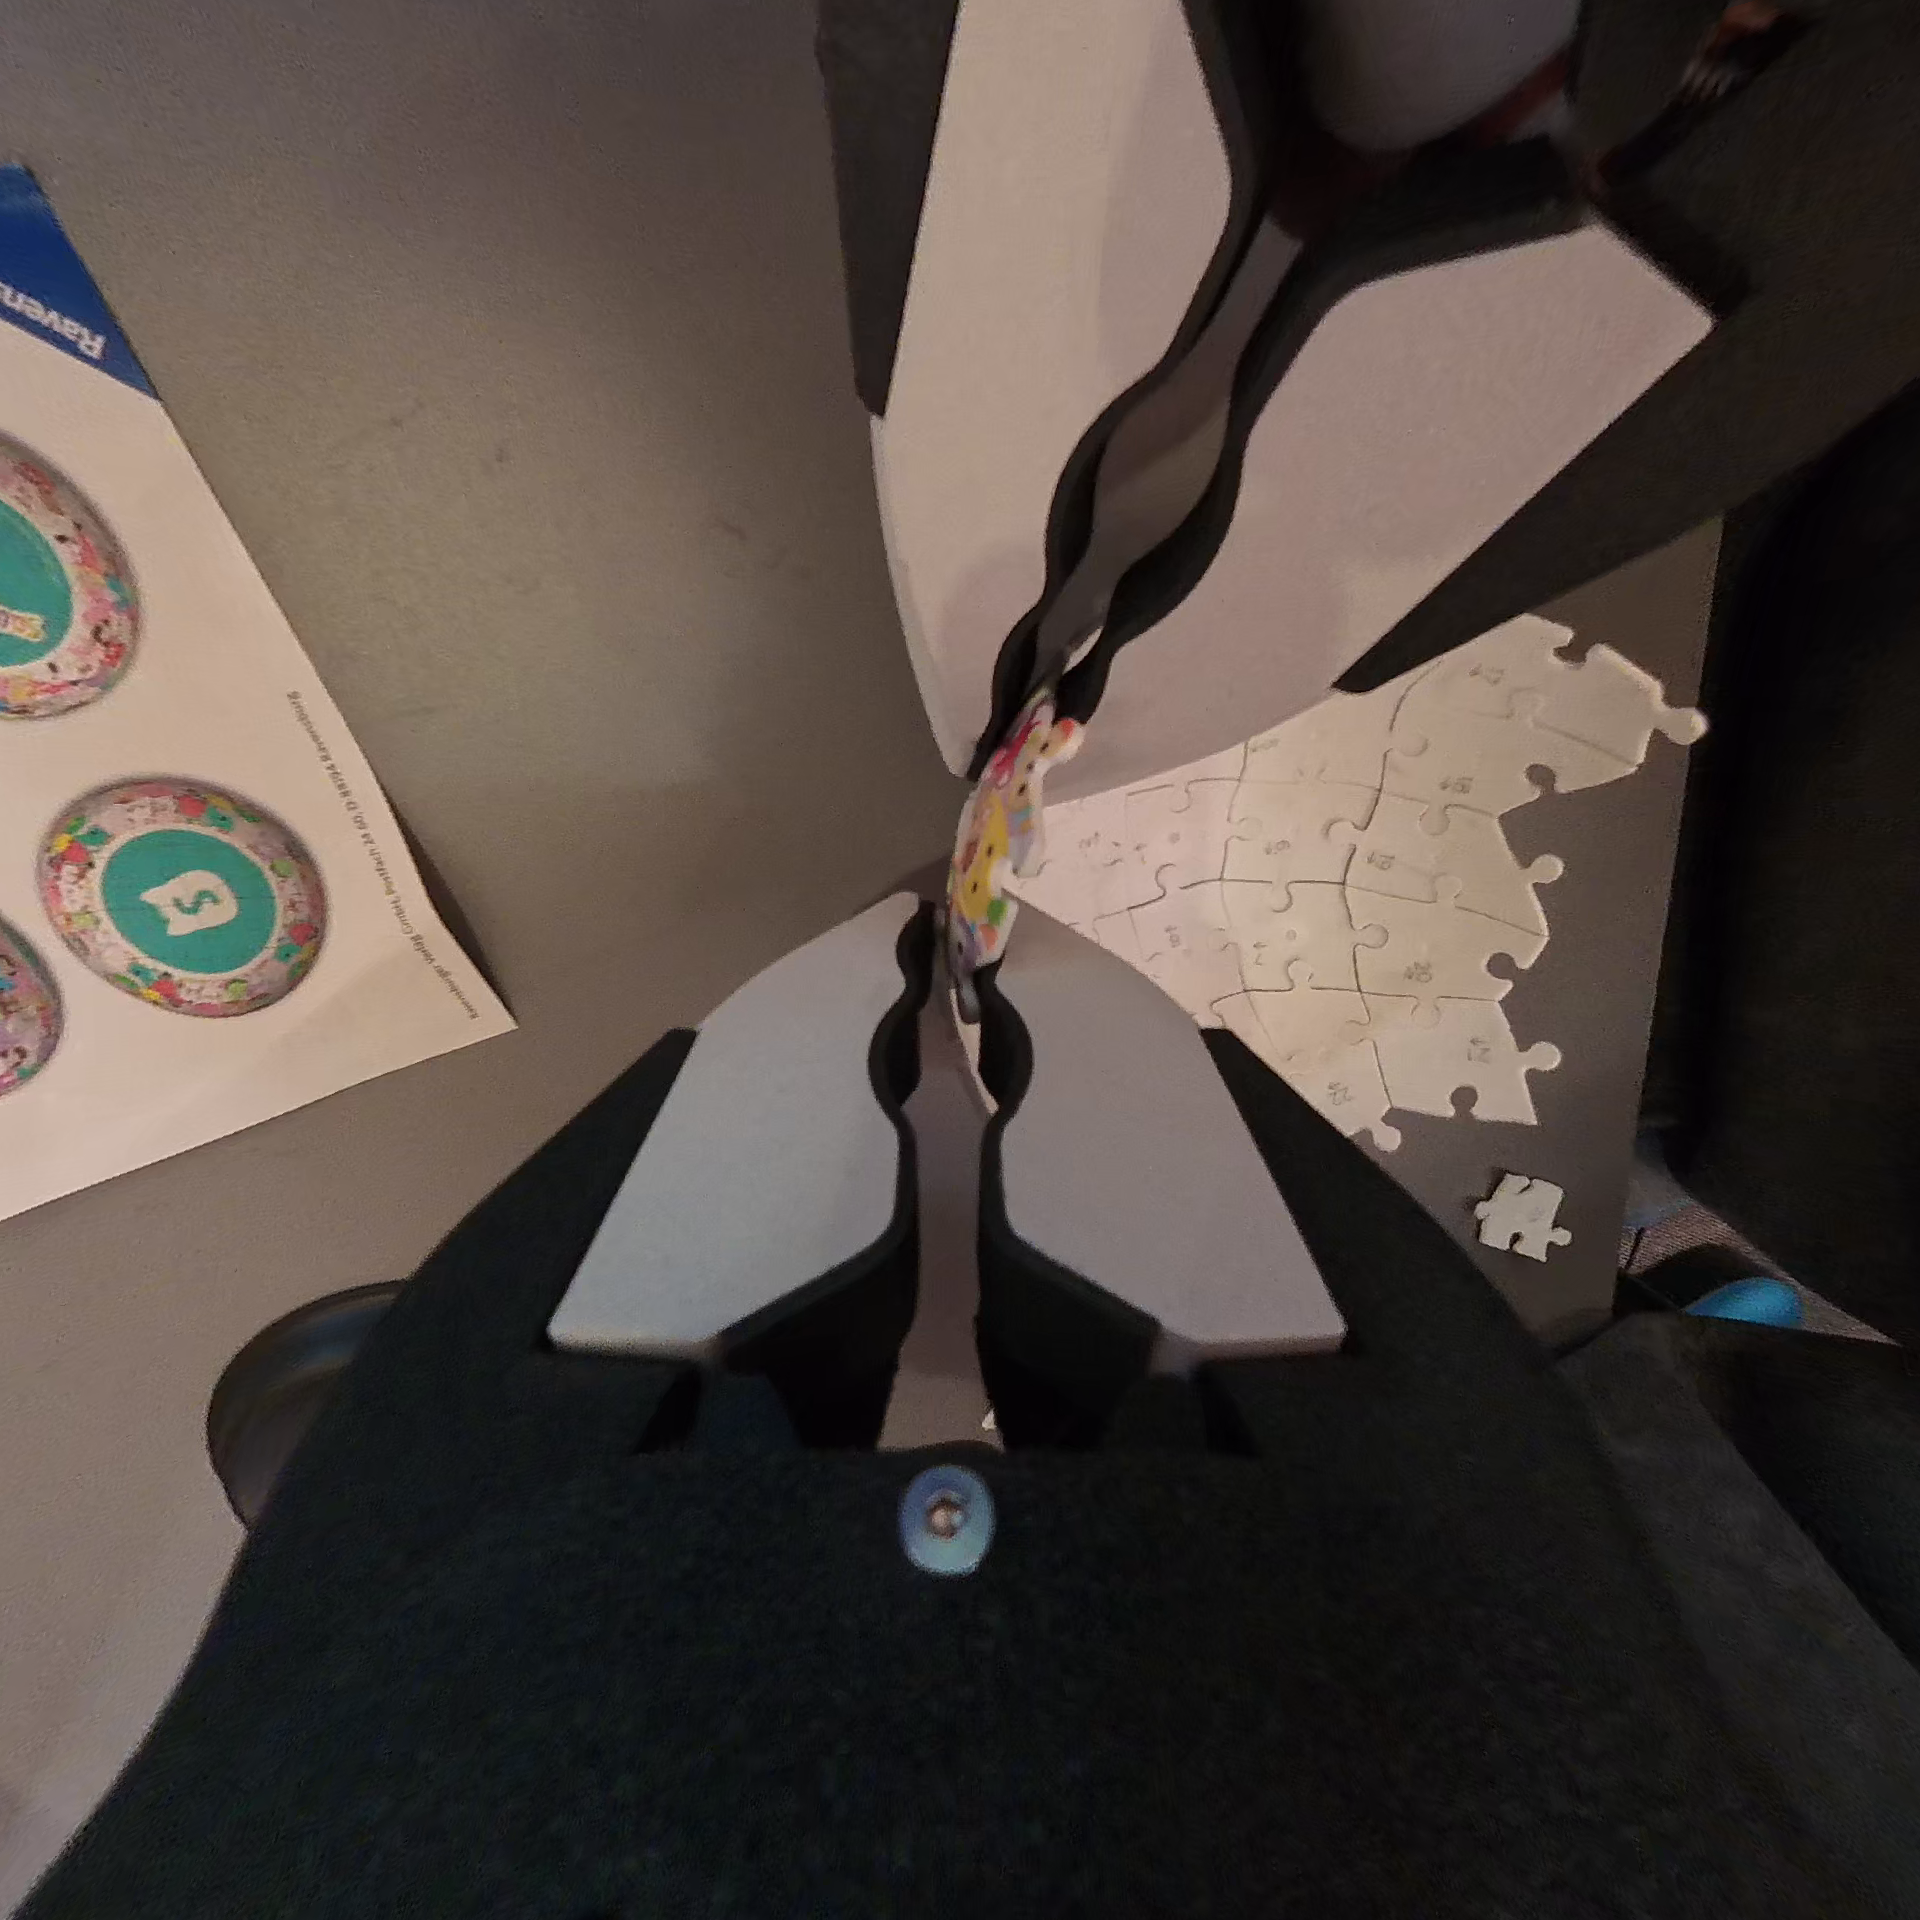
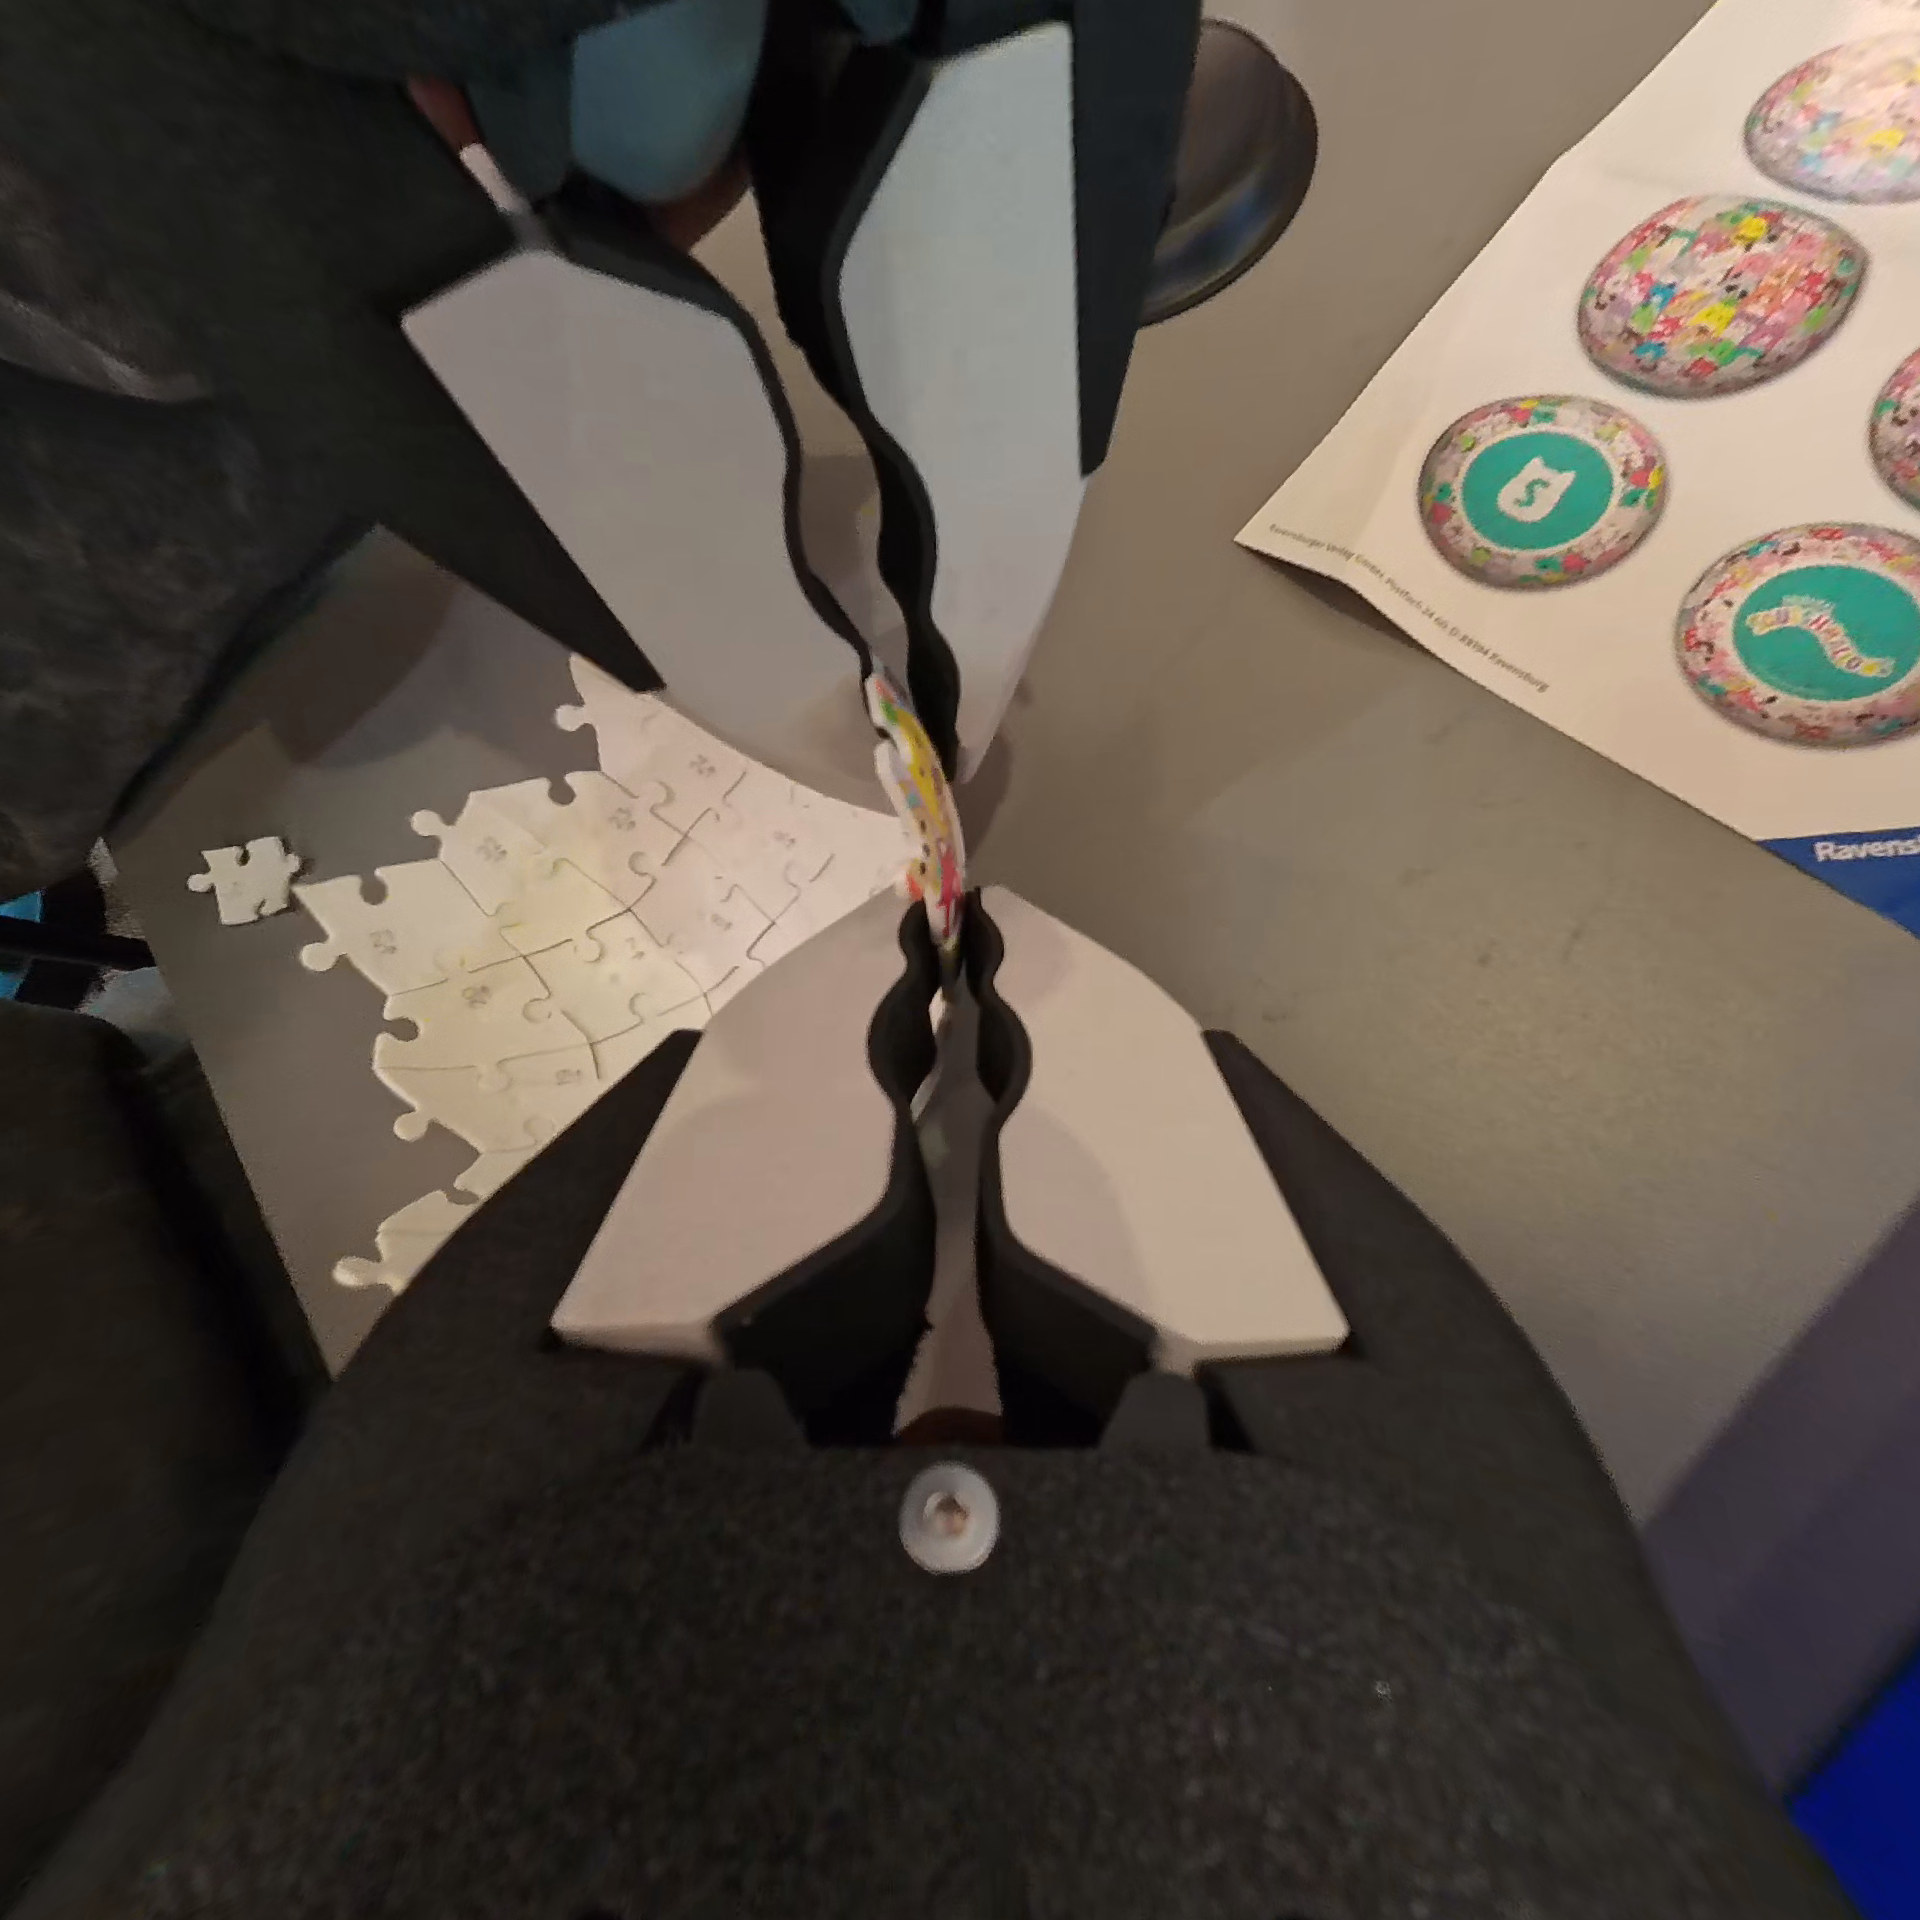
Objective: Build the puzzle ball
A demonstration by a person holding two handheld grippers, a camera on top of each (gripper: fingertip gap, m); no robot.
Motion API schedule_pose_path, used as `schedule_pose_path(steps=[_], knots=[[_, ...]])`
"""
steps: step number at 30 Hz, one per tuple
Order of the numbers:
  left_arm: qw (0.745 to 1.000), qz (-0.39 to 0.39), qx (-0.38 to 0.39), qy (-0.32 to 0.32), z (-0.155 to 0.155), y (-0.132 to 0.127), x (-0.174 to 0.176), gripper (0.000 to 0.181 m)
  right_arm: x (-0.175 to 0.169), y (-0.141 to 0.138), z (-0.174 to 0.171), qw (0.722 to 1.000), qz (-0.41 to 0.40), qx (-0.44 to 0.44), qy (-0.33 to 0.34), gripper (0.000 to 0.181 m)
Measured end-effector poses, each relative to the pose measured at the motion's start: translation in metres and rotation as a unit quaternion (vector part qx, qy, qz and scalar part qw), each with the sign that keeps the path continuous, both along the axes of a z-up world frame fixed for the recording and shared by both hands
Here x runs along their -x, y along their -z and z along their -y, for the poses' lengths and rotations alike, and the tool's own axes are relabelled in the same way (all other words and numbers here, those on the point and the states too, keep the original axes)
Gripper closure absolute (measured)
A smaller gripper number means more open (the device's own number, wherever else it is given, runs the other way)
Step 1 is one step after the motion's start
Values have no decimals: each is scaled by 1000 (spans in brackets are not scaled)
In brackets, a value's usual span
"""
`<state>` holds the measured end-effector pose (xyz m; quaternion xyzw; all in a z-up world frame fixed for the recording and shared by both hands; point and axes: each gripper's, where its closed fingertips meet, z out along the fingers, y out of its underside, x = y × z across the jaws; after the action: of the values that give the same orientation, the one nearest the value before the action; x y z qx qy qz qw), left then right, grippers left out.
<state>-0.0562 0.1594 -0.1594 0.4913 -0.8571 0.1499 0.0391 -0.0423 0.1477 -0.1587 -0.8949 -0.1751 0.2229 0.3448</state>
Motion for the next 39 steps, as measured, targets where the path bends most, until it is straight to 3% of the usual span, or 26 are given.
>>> schedule_pose_path(steps=[1, 3, 5, 11, 19, 28, 36, 39], knots=[[1000, -1, 2, 0, 0, 0, 0, 176, 0, 0, 0, 1000, 2, -4, -3, 179], [1000, -2, 3, 1, 1, 0, 1, 176, -1, -2, 2, 1000, 5, -8, -7, 175], [1000, -6, 1, 1, 2, 1, 2, 176, -6, -6, 5, 1000, 3, -20, 1, 159], [1000, -1, 11, -4, 3, 0, 3, 174, -12, -8, 20, 998, -52, -8, 22, 162], [999, 17, 19, -22, -2, -16, 0, 159, -10, 0, 14, 998, -60, 9, 28, 175], [986, 113, 35, -116, -38, -63, 2, 152, -15, 6, 8, 998, -57, 20, 25, 171], [963, 156, 47, -215, -32, -44, 51, 152, -15, -1, 10, 1000, 15, -1, -19, 160], [947, 189, 44, -257, -25, -48, 73, 152, -14, -19, 12, 998, 52, -23, -36, 159]])
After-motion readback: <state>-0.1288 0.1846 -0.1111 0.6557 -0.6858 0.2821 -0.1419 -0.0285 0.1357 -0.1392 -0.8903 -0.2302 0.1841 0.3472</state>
